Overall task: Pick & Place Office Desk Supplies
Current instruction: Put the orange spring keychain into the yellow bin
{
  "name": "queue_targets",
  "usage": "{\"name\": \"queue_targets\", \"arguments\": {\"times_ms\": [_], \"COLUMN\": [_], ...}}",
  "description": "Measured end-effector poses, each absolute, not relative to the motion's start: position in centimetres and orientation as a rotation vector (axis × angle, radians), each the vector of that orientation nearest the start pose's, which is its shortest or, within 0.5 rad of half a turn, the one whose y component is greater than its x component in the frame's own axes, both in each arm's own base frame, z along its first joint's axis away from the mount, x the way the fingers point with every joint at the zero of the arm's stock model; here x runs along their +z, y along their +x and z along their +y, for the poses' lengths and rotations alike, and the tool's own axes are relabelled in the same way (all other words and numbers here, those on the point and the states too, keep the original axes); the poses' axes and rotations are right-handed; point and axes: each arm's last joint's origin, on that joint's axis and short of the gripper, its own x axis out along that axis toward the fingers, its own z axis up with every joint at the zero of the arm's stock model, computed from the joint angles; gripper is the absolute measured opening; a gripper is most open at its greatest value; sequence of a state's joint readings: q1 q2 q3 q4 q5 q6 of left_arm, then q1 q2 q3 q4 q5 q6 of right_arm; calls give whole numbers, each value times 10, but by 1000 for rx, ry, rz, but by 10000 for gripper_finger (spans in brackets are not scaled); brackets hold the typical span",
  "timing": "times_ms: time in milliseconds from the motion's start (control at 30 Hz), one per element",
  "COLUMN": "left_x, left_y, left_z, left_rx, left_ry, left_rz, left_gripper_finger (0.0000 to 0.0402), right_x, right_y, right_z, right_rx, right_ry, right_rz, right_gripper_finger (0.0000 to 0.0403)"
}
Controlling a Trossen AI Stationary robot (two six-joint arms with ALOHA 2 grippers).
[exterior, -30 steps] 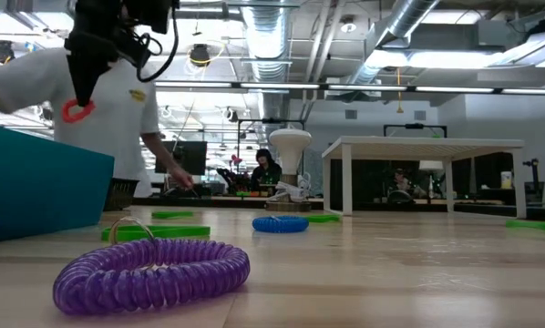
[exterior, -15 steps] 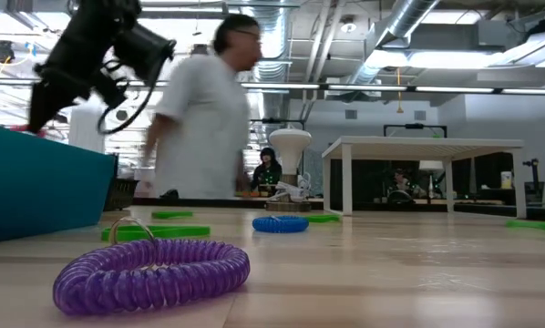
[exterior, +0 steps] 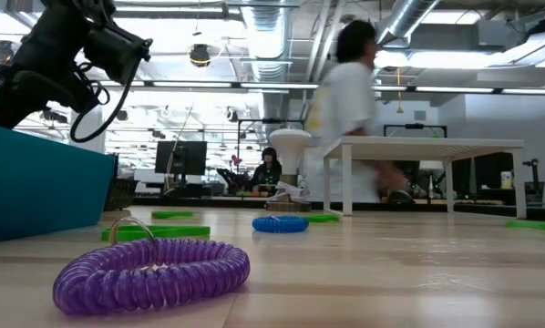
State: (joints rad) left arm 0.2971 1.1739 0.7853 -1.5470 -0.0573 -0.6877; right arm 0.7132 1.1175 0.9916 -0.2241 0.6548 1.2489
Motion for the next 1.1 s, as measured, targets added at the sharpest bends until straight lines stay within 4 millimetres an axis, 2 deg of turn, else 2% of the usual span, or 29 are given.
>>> {"name": "queue_targets", "arguments": {"times_ms": [333,800,933,1100], "left_x": [219,217,217,216], "left_y": [133,141,141,141], "left_z": [32,33,33,34], "left_rx": [908,887,881,865], "left_ry": [-756,-789,-776,-763], "left_rz": [1710,1632,1634,1629], "left_gripper_finger": [5,12,37,101], "right_x": [338,338,338,338], "right_y": [193,193,193,193], "right_z": [144,143,143,144], "right_rx": [-117,-118,-118,-116], "right_ry": [1011,1007,1007,1008], "right_rz": [266,266,267,267], "right_gripper_finger": [249,249,249,249]}}
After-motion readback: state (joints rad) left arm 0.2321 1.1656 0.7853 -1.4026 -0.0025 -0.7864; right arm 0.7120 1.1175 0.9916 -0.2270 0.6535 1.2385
